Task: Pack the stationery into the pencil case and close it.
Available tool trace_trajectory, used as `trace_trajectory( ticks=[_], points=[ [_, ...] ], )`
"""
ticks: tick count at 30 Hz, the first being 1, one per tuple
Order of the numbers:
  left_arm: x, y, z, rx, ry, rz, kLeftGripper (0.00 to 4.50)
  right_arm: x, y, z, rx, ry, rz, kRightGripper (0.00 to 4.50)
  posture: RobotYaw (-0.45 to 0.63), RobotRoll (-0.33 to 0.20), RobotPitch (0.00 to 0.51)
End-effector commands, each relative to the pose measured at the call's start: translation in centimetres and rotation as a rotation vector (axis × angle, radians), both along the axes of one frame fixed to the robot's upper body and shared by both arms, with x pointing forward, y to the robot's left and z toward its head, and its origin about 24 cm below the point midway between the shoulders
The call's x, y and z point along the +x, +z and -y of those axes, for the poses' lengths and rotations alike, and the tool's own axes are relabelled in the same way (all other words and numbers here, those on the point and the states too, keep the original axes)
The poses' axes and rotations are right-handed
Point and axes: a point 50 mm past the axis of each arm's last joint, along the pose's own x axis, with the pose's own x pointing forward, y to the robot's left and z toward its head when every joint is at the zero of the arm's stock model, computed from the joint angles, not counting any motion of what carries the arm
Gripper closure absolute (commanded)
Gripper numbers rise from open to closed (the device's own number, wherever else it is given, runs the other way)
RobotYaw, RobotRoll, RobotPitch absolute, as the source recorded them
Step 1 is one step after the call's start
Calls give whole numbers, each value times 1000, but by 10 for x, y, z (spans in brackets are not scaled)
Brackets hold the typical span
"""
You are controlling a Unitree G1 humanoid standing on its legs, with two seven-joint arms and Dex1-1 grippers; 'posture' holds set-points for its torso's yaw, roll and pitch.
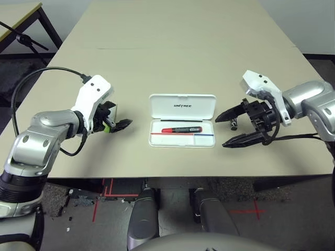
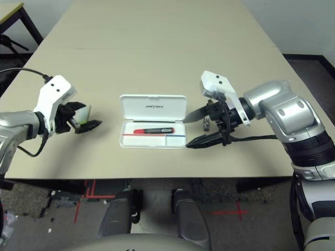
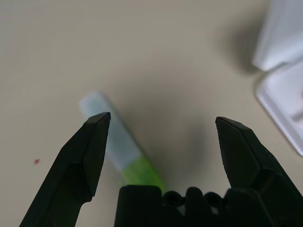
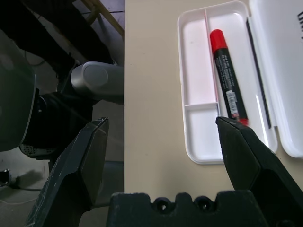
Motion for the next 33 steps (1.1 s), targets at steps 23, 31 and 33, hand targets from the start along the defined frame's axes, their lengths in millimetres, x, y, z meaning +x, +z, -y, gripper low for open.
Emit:
trace_trajectory(
  ticks=[23,31,33],
  points=[
    [34,-49,-14,-112,390,-146,0,-5,-11,-5,-27,-19,6,21,25,0,159],
    [30,-49,-13,-100,345,-171,1700,-5,-12,-4,-31,-29,12,0,22,0,161],
    [27,-45,-13,-87,301,-164,2446,-4,-12,-3,-32,-33,13,0,22,0,161]
  ],
)
